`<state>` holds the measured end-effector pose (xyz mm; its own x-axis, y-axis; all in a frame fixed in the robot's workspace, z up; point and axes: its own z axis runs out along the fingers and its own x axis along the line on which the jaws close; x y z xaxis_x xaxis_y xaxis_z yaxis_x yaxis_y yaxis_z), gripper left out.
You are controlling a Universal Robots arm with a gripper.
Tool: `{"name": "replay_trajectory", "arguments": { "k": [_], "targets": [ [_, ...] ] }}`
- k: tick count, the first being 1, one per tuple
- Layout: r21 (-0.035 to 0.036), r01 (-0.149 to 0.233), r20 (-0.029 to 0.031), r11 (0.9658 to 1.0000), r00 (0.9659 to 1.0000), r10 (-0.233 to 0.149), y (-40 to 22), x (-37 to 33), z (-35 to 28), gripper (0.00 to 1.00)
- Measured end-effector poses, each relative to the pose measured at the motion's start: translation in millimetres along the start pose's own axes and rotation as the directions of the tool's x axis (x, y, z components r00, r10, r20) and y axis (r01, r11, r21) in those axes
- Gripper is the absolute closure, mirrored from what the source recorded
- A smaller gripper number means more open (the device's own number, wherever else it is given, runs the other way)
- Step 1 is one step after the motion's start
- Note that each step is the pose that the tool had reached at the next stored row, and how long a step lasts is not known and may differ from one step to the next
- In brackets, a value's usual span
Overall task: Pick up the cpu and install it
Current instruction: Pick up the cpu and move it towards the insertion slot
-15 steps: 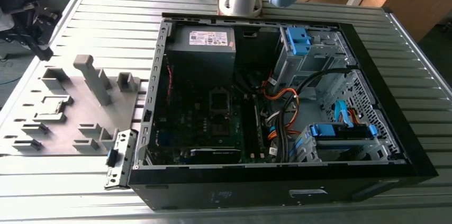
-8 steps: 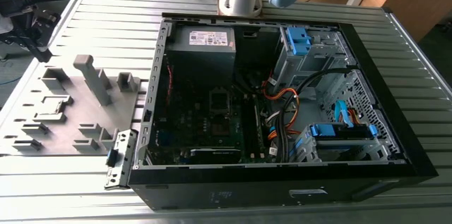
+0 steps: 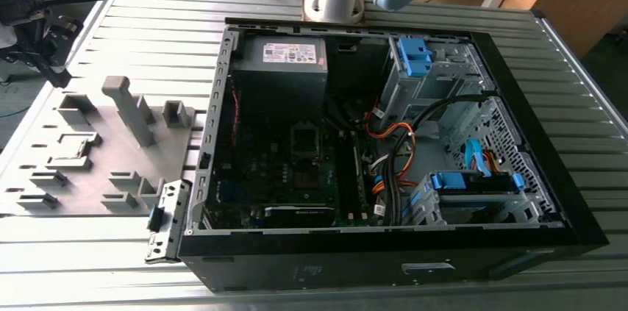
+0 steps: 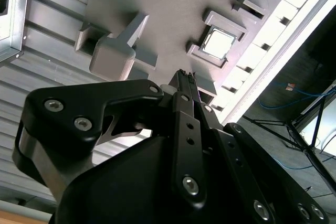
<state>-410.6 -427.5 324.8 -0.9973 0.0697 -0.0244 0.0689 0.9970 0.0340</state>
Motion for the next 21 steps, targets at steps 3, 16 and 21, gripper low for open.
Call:
{"name": "replay_trajectory", "arguments": {
  "k": [3,16,21],
  "targets": [
    [0.0000,0.000,0.0000,1.0000,1.0000,0.000,0.0,0.0,0.0,0.89],
    [0.0000,0.000,0.0000,1.0000,1.0000,0.000,-0.6,7.3,2.5,0.89],
    [0.0000,0.000,0.0000,1.0000,1.0000,0.000,-0.9,12.4,2.9,0.89]
  ]
}}
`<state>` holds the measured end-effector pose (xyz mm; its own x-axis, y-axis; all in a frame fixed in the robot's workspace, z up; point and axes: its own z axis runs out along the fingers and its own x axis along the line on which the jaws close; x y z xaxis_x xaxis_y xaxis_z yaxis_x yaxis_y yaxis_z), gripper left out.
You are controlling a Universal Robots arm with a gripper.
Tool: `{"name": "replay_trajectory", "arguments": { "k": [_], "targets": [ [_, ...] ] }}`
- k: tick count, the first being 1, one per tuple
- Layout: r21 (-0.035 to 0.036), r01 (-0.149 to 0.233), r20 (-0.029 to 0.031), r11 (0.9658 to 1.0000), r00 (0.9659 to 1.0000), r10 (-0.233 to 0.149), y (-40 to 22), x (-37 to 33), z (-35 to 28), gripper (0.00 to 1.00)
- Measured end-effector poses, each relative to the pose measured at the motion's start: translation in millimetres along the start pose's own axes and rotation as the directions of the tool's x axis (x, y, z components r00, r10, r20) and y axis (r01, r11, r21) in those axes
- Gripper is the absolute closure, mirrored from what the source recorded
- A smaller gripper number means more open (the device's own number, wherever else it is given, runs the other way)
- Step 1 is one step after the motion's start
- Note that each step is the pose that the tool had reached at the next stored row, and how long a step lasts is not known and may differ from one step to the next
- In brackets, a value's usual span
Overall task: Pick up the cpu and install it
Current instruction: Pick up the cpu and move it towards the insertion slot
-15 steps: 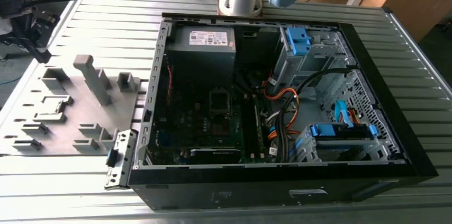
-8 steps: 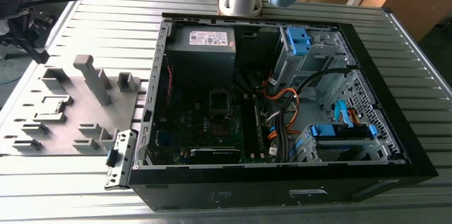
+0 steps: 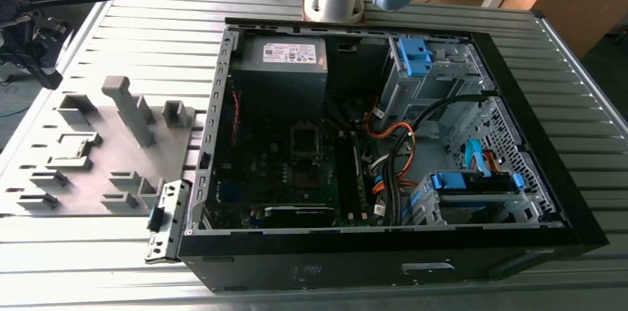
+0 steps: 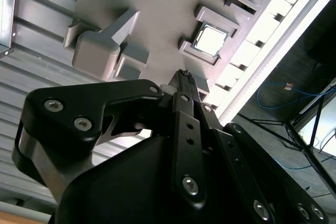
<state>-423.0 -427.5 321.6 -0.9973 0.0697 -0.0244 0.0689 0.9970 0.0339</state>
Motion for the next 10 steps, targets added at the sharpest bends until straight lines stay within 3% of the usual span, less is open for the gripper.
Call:
{"name": "replay_trajectory", "arguments": {
  "k": [10],
  "targets": [
    [0.0000,0.000,-0.0001,1.0000,1.0000,0.000,-0.1,2.0,1.0,0.89]
  ]
}}
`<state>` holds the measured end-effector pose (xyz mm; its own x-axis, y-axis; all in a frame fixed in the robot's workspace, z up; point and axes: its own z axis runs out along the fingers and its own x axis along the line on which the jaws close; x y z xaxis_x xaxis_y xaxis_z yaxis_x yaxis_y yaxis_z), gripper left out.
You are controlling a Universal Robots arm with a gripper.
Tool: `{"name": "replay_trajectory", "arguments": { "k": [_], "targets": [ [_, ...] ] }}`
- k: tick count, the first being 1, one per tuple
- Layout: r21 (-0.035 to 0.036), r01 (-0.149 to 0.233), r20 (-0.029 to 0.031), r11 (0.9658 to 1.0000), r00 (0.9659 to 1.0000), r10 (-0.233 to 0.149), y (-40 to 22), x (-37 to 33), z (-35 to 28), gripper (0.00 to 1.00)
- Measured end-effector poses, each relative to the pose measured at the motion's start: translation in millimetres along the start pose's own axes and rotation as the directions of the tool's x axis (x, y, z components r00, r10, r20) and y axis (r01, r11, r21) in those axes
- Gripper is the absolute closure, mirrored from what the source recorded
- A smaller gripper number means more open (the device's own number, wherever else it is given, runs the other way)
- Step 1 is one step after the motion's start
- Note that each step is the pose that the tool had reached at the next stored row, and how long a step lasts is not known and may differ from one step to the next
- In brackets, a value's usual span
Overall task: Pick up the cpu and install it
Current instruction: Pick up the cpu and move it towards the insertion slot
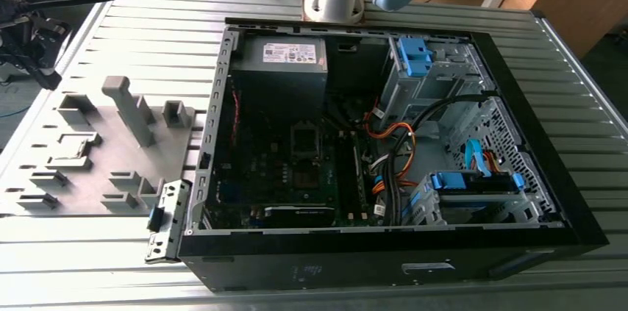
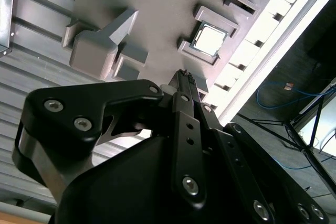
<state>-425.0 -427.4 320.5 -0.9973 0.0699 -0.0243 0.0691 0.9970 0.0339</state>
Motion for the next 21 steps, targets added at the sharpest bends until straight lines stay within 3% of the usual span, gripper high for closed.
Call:
{"name": "replay_trajectory", "arguments": {
  "k": [14,21],
  "targets": [
    [0.0029,0.000,0.0002,1.0000,1.0000,0.000,-2.6,17.6,21.7,0.89],
    [0.0027,0.000,0.0004,1.0000,1.0000,0.000,-8.0,23.4,34.2,0.89]
  ]
}}
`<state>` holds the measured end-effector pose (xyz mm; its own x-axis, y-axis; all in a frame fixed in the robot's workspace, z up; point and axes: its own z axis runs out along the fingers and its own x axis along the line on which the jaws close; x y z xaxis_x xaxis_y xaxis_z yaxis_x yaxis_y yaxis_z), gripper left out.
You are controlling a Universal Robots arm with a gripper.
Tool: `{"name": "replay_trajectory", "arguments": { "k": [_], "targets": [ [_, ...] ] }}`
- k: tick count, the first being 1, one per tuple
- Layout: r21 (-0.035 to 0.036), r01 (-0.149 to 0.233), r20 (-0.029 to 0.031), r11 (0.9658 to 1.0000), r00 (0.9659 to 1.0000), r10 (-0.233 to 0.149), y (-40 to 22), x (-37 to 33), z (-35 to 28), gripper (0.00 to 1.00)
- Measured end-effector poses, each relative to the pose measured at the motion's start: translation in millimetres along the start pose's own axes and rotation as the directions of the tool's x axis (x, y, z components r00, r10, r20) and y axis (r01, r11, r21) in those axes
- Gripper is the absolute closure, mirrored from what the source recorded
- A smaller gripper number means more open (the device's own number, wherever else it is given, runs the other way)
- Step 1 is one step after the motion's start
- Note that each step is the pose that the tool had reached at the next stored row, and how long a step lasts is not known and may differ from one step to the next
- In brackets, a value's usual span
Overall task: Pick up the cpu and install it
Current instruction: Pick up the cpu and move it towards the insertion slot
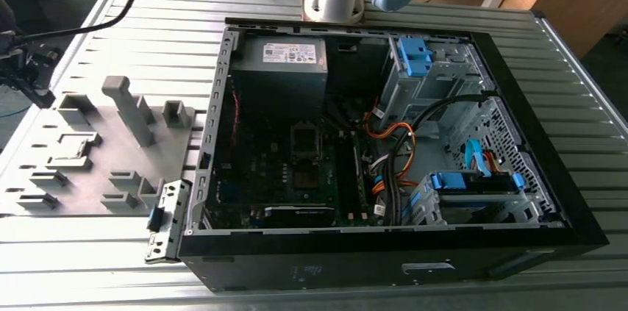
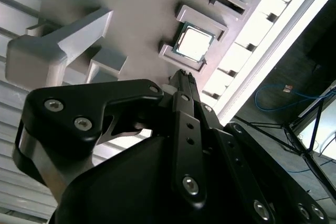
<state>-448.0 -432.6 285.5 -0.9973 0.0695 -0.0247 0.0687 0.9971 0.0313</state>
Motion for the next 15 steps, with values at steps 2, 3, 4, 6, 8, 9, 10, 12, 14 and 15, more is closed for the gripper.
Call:
{"name": "replay_trajectory", "arguments": {
  "k": [2,3,4,6,8,9,10,12,14,15],
  "targets": [
    [0.0000,0.000,0.0001,1.0000,1.0000,0.000,-1.5,0.1,3.6,0.89],
    [0.0001,0.000,-0.0001,1.0000,1.0000,0.000,-2.1,0.2,5.2,0.89],
    [0.0001,0.000,0.0000,1.0000,1.0000,0.000,-2.7,0.2,7.1,0.89],
    [0.0001,0.000,-0.0001,1.0000,1.0000,0.000,-4.2,0.2,10.7,0.89],
    [0.0000,0.000,0.0000,1.0000,1.0000,0.000,-5.6,0.3,14.3,0.89],
    [0.0001,0.000,0.0000,1.0000,1.0000,0.000,-6.0,0.4,16.1,0.89],
    [0.0001,0.000,-0.0001,1.0000,1.0000,0.000,-6.2,0.5,17.8,0.89],
    [0.0001,0.000,0.0000,1.0000,1.0000,0.000,-6.4,0.8,21.2,0.89],
    [0.0002,0.000,-0.0001,1.0000,1.0000,0.000,-6.6,1.9,24.4,0.89],
    [0.0003,0.000,-0.0003,1.0000,1.0000,0.000,-6.8,3.0,25.9,0.89]
  ]
}}
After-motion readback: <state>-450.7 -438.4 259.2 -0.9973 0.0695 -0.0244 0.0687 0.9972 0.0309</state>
